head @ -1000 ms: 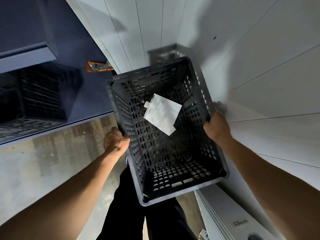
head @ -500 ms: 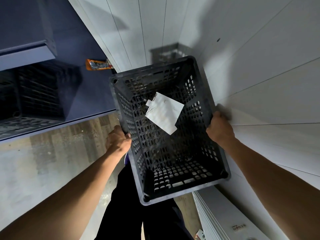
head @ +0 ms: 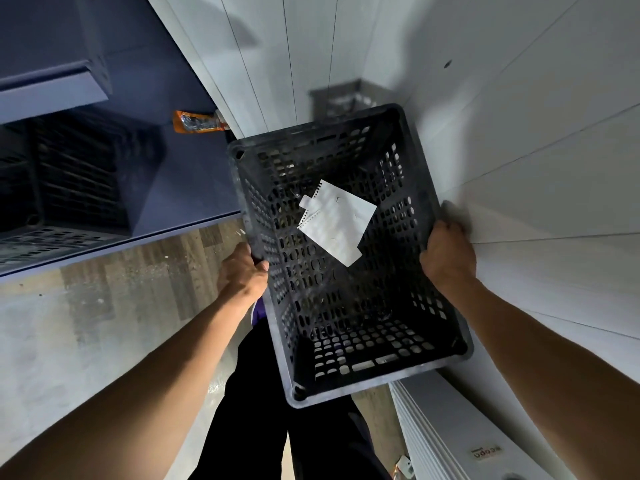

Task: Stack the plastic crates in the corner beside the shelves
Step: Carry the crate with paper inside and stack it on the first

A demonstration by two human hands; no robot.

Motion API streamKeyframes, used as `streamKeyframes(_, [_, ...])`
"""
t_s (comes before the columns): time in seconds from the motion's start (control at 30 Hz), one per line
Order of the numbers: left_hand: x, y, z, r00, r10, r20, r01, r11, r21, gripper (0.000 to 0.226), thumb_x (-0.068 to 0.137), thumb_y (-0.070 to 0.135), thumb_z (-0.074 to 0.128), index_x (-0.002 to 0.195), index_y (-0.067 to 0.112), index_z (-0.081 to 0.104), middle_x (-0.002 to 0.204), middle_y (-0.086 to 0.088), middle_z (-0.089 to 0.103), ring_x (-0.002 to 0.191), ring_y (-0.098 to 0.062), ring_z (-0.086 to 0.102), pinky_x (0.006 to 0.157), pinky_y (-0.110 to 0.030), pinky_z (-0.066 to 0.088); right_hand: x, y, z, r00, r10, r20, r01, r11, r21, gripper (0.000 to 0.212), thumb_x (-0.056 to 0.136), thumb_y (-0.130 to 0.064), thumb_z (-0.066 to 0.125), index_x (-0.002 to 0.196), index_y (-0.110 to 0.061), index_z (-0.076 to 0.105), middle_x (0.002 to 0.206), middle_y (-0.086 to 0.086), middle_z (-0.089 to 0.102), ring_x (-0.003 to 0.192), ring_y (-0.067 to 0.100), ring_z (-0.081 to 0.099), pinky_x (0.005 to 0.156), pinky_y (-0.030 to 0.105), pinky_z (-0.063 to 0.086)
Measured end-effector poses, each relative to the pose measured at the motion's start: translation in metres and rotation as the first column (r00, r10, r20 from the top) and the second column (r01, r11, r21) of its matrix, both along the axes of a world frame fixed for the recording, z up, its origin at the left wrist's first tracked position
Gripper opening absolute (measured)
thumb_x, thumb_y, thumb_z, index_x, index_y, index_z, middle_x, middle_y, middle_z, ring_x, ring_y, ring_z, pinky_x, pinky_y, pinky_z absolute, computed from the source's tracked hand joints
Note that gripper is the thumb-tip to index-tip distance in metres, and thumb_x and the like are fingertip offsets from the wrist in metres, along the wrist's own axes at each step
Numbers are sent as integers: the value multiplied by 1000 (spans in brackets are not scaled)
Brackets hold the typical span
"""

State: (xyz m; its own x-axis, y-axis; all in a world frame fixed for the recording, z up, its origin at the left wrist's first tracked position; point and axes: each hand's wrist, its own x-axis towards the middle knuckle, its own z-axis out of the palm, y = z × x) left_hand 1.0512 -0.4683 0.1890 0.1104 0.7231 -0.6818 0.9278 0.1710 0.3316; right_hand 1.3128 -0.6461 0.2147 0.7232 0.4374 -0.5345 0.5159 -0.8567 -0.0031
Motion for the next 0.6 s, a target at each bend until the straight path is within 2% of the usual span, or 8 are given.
streamKeyframes(0.1, [-3,-1,-2,1000,-16,-13,16,1000,10,14,94,27,63,99,18,53,94,-7,68,81,-32,71,71,-45,62,-15,-3,-1,998,57,33,-54,996,-75,82,87,-23,72,146,7,25,140,25,40,121,33,51,91,37,51])
streamKeyframes(0.17, [-4,-1,0,994,-95,-54,97,995,40,17,95,29,61,104,16,53,98,-9,68,86,-32,69,75,-42,60,-25,-5,-1,998,62,30,-58,994,-97,100,85,-29,74,150,11,9,147,27,30,129,34,42,100,37,47])
streamKeyframes(0.23, [-4,-4,4,967,-221,-128,237,963,126,30,95,29,59,117,10,53,114,-14,63,99,-34,64,80,-40,55,-36,-9,0,998,41,48,-37,996,-80,105,83,-30,73,151,12,4,150,29,26,133,38,37,108,40,43])
streamKeyframes(0.3, [-3,-8,9,936,-297,-189,332,924,192,50,94,28,60,135,5,45,131,-19,49,109,-36,56,84,-40,50,-49,-14,5,996,38,85,-31,997,-77,102,82,-30,70,151,11,8,149,31,27,134,41,35,112,43,38])
streamKeyframes(0.37, [-2,-12,14,909,-373,-187,412,871,266,63,92,22,64,144,2,37,139,-23,39,116,-40,50,89,-44,46,-63,-16,10,993,56,101,-48,996,-81,95,82,-28,69,151,7,15,150,31,25,135,42,33,114,44,35])
streamKeyframes(0.43, [-1,-10,16,845,-503,-182,533,762,368,66,83,11,71,141,6,40,133,-22,42,114,-39,48,81,-43,47,-77,-16,14,997,27,69,-22,998,-62,90,80,-24,70,151,1,21,153,25,21,136,40,30,115,43,36])
streamKeyframes(0.5, [1,-5,15,715,-642,-278,695,606,388,71,68,9,80,132,14,51,126,-16,46,109,-34,48,75,-40,47,-92,-14,14,999,-38,33,39,999,-33,83,82,-19,69,151,-4,25,151,20,23,133,36,32,112,41,39])
streamKeyframes(0.6, [6,9,18,467,-808,-360,872,355,336,52,66,23,80,114,15,63,119,-11,49,107,-30,45,85,-41,42,-119,-5,12,987,-160,-9,160,987,-33,68,88,-17,60,148,-8,30,143,16,33,126,33,37,102,38,45])
